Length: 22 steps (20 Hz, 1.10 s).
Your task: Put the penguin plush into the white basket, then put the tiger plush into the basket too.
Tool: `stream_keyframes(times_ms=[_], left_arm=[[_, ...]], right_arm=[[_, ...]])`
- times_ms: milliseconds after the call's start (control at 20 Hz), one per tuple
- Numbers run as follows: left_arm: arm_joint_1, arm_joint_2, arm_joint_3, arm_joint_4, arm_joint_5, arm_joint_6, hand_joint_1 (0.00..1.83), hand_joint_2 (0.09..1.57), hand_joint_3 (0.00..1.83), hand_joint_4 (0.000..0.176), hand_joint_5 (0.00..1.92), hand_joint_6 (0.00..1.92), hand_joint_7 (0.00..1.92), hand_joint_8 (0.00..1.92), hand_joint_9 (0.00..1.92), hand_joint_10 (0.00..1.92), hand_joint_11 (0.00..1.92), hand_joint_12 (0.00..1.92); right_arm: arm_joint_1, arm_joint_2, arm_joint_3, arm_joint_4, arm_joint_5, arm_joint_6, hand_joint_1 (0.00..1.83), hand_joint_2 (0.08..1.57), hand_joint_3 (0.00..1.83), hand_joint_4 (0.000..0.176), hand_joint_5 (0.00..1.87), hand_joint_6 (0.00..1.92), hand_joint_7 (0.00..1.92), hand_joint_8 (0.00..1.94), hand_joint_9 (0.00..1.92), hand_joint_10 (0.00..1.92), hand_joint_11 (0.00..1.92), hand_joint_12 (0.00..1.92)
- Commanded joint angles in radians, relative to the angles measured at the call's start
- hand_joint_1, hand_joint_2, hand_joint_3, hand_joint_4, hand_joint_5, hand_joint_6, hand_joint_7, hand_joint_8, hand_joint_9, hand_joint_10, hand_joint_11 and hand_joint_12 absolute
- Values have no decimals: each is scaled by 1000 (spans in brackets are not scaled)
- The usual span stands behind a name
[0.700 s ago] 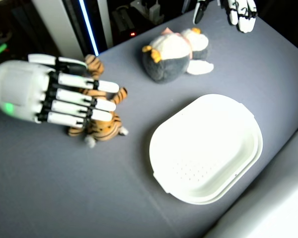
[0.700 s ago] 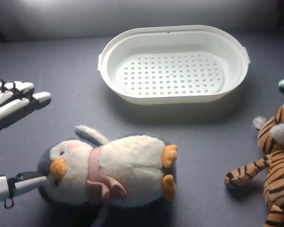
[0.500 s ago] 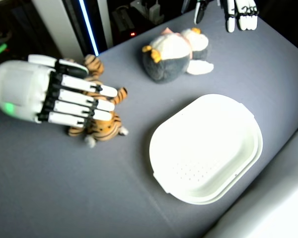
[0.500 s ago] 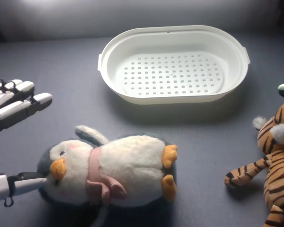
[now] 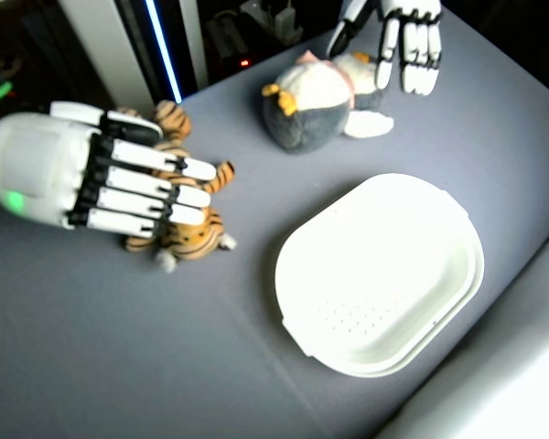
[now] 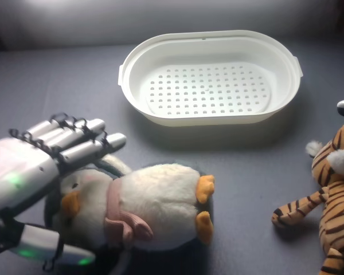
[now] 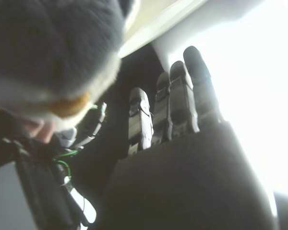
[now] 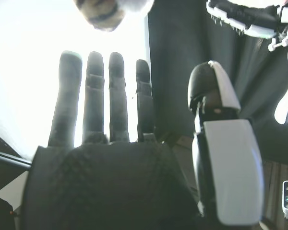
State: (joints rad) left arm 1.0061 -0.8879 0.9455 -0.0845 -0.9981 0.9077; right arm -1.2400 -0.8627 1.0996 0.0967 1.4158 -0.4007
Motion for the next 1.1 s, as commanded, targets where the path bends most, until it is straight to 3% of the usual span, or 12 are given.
stream_keyframes(times_ms=[0,100,150,200,250,300,350,600,650,800,950,1050], left_arm=[[-16,-3,5,1,-61,22,747,737,2,176,107,4,100,5,209,11,0,840],[-35,-16,14,-15,-9,71,857,818,2,146,205,2,229,3,349,17,22,1056],[-38,-22,19,-19,-3,71,950,872,4,102,352,9,448,22,527,53,180,1115],[-42,-31,26,-27,-4,70,1093,939,8,0,706,36,825,74,796,202,413,1206],[-45,-36,29,-29,-13,65,1242,1035,5,0,1007,477,1075,753,919,540,597,1355],[-50,-38,31,-28,-32,52,1271,1071,3,0,1143,407,1026,1110,960,1120,792,1627],[-56,-37,32,-27,-52,48,1202,1068,1,0,1104,698,882,1560,942,1736,993,1862],[-151,-11,58,-30,-171,48,1271,1112,0,0,1034,627,985,1243,969,1178,854,1608],[-179,-12,74,-34,-174,48,1375,1106,1,0,891,1044,1043,831,932,1201,706,1272],[-295,-60,161,-68,-130,51,1376,1094,0,0,1024,735,1017,965,929,1230,688,1331],[-441,-134,282,-79,22,65,1385,1045,0,0,1041,817,1205,533,1068,1003,897,1233],[-541,-189,361,-79,151,102,1266,1074,2,0,1016,772,1120,899,1067,574,825,1348]], right_arm=[[2,1,5,26,128,7,587,1237,1,62,431,1,440,1,399,3,328,206],[2,1,5,26,128,7,563,1233,0,81,428,0,437,0,401,3,336,201],[2,1,5,26,128,7,568,1230,0,75,433,2,441,2,406,4,343,198],[2,1,5,26,128,7,555,1231,0,70,433,1,443,2,409,4,347,194],[2,1,5,26,128,7,536,1227,0,82,435,1,451,3,418,5,359,191],[2,1,5,26,128,7,541,1229,0,77,435,1,451,2,415,3,352,182],[2,1,5,26,128,7,551,1232,1,74,438,2,456,4,420,4,360,181],[2,0,6,26,127,7,565,1247,2,53,438,0,466,1,428,1,366,149],[2,-1,7,26,127,7,577,1253,2,47,439,1,461,0,417,0,361,127],[2,-7,13,26,127,7,580,1258,3,45,443,2,466,2,426,4,370,124],[2,-11,20,26,123,8,585,1271,1,32,438,0,471,0,421,0,376,66],[2,-15,26,26,122,8,621,1273,0,24,444,2,466,0,427,2,391,63]])
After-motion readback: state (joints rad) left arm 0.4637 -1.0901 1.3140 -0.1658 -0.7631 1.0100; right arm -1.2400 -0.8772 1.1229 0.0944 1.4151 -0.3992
